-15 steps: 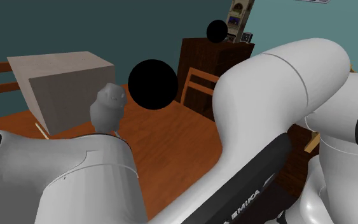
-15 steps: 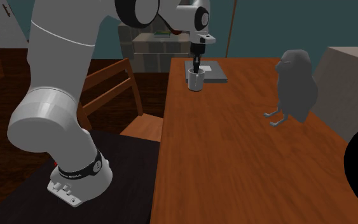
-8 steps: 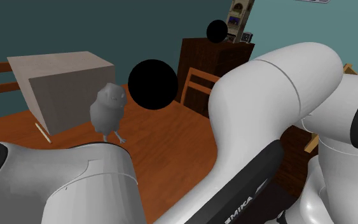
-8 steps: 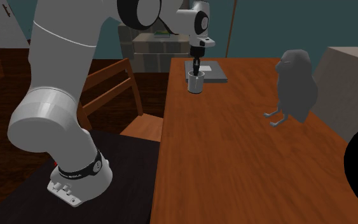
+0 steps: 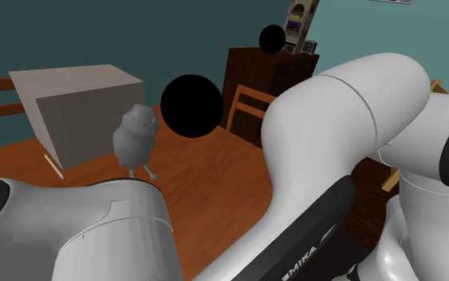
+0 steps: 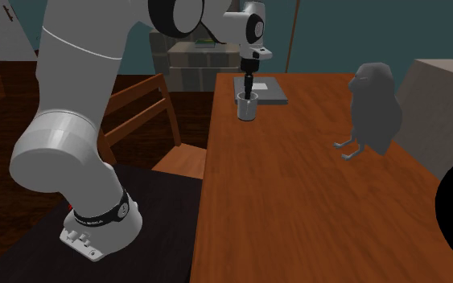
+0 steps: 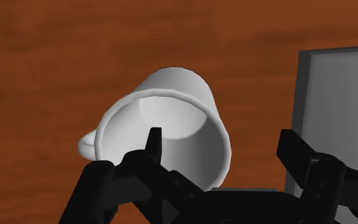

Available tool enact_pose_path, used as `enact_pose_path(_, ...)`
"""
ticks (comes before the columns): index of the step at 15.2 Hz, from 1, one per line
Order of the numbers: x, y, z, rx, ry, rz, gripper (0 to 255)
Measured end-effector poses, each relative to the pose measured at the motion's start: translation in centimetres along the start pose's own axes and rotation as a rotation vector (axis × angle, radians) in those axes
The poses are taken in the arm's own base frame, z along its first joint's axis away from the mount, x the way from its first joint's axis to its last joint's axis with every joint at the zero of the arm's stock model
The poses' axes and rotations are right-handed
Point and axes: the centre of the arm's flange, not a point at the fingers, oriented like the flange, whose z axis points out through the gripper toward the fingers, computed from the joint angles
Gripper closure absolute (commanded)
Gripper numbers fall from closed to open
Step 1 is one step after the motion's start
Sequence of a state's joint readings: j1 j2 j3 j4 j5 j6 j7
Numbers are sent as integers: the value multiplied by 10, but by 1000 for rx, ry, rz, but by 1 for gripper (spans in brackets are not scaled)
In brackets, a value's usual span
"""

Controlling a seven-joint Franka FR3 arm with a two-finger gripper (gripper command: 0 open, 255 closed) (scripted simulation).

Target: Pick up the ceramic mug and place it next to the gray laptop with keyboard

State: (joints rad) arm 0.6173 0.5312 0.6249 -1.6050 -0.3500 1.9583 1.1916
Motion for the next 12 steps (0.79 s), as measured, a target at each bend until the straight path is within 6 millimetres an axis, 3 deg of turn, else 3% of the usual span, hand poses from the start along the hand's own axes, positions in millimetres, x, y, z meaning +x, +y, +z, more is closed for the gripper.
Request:
enact_pose_path(2, 0, 1, -7, 0, 0, 0, 0)
enact_pose_path(6, 1, 0, -44, 1, 1, 0, 0)
enact_pose_path(12, 0, 0, -50, 0, 0, 0, 0)
